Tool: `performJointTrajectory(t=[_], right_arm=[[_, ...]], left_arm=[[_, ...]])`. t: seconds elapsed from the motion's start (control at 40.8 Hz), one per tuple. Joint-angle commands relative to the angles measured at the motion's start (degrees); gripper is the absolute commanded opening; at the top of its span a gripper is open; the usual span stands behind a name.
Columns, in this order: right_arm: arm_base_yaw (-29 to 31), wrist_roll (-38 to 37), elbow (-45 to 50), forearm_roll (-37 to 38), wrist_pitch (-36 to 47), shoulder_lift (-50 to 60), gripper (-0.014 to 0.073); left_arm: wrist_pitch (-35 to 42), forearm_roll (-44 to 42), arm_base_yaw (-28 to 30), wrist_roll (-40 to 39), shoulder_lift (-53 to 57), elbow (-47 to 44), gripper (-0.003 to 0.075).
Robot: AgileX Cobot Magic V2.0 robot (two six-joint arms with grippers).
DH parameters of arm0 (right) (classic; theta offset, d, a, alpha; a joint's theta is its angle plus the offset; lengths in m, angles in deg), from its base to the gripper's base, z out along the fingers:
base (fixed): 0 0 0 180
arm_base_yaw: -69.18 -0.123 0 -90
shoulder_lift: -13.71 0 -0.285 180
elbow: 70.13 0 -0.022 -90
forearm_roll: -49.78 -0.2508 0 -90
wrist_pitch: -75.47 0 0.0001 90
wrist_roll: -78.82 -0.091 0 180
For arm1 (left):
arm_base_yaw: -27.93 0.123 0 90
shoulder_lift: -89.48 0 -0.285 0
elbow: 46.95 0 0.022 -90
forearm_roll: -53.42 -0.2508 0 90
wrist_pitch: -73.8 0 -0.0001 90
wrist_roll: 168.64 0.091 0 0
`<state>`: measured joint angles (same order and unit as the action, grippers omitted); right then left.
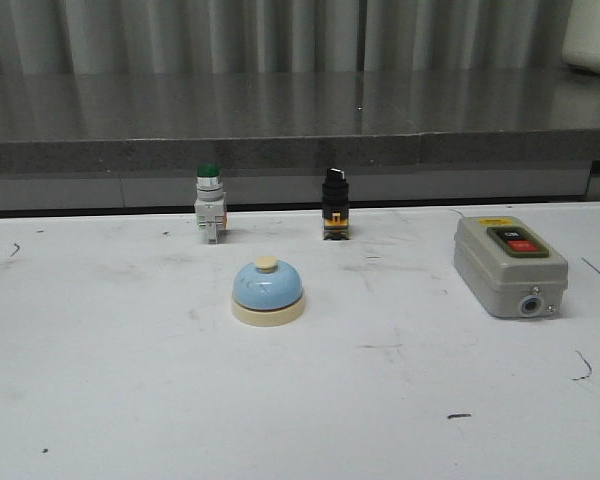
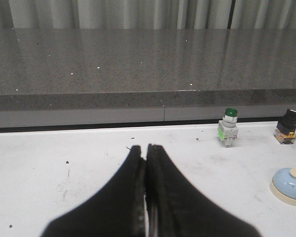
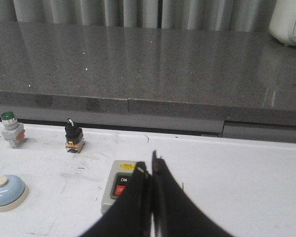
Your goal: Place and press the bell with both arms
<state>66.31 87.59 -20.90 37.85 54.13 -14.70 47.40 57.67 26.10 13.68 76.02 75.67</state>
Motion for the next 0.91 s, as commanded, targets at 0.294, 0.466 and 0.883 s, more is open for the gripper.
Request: performJointTrajectory(t=[0.294, 0.466, 0.883], right_arm=[[-5.5, 0.4, -12.3, -0.4, 6.9, -31.5, -0.0059], [-14.0, 0.4, -18.0, -0.4, 8.3, -44.1, -0.0059], [-28.9, 0.4, -34.2, -1.0, 9.3, -68.9, -0.0059]], left_arm=[[4.7, 0.8, 0.1, -0.1, -0.7, 1.5, -0.002], [4.7, 0.8, 0.1, -0.1, -0.7, 1.5, -0.002], [4.7, 0.8, 0.1, -0.1, -0.7, 1.5, -0.002]])
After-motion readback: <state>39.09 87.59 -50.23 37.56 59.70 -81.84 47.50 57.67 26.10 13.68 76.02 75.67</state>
